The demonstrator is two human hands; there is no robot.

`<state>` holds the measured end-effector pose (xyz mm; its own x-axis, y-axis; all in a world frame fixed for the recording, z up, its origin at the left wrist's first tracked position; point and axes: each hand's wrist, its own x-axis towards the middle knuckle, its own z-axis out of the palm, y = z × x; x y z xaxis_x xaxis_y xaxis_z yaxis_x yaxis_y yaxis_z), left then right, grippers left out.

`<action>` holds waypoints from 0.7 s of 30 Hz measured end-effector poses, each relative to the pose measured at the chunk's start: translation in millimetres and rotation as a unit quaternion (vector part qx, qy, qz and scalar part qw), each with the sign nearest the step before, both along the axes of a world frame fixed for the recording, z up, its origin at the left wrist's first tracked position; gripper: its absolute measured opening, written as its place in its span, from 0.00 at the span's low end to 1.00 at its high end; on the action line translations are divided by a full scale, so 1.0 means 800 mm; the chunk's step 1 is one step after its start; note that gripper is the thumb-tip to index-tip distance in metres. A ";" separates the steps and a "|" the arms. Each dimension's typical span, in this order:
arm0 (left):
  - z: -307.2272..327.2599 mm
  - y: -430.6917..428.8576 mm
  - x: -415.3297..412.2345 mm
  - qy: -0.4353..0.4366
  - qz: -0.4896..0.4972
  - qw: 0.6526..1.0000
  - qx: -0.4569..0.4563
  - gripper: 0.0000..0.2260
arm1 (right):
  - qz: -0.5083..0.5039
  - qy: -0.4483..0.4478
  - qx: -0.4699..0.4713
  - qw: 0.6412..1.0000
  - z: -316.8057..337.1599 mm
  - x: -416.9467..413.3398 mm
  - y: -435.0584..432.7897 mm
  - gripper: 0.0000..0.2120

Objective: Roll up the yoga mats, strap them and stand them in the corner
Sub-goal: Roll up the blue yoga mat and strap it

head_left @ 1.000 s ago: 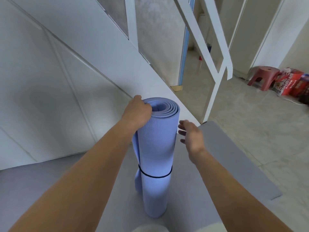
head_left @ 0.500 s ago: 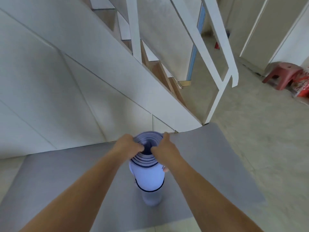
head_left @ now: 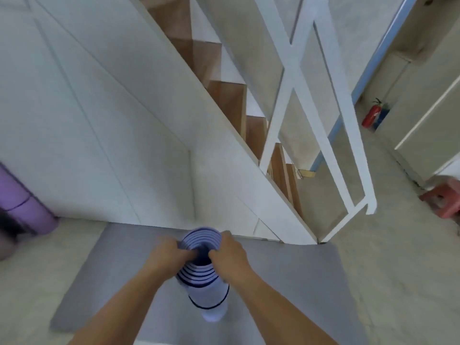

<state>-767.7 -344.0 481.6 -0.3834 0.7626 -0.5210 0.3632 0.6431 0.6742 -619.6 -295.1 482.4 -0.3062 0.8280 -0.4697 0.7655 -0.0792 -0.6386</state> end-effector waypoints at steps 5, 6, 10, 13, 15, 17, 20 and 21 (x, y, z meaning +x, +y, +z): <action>0.112 -0.053 -0.114 0.037 0.084 0.996 0.023 0.18 | 0.085 0.006 0.026 0.996 0.111 -0.127 -0.025 0.18; 0.132 -0.063 -0.133 0.052 0.101 0.993 0.026 0.17 | 0.100 0.012 0.031 0.994 0.129 -0.149 -0.029 0.19; 0.198 -0.114 -0.193 0.086 0.180 0.979 0.040 0.14 | 0.159 0.045 0.058 0.985 0.181 -0.229 -0.050 0.20; 0.224 -0.161 -0.229 0.079 0.269 0.957 0.079 0.18 | 0.219 0.075 0.096 0.968 0.206 -0.290 -0.071 0.17; 0.231 -0.189 -0.255 0.071 0.314 0.942 0.095 0.19 | 0.261 0.087 0.122 0.954 0.215 -0.333 -0.086 0.15; 0.233 -0.213 -0.285 0.059 0.345 0.932 0.097 0.20 | 0.290 0.099 0.139 0.942 0.220 -0.376 -0.102 0.14; 0.228 -0.239 -0.339 0.035 0.383 0.916 0.111 0.18 | 0.325 0.107 0.158 0.926 0.220 -0.445 -0.119 0.14; 0.226 -0.246 -0.360 0.022 0.395 0.911 0.118 0.17 | 0.334 0.109 0.161 0.922 0.218 -0.471 -0.124 0.14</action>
<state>-1055.7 -540.9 662.2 -0.8778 0.3286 -0.3486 -0.1194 0.5545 0.8236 -996.6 -394.5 656.9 -0.8571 0.5054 -0.0993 0.4247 0.5844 -0.6915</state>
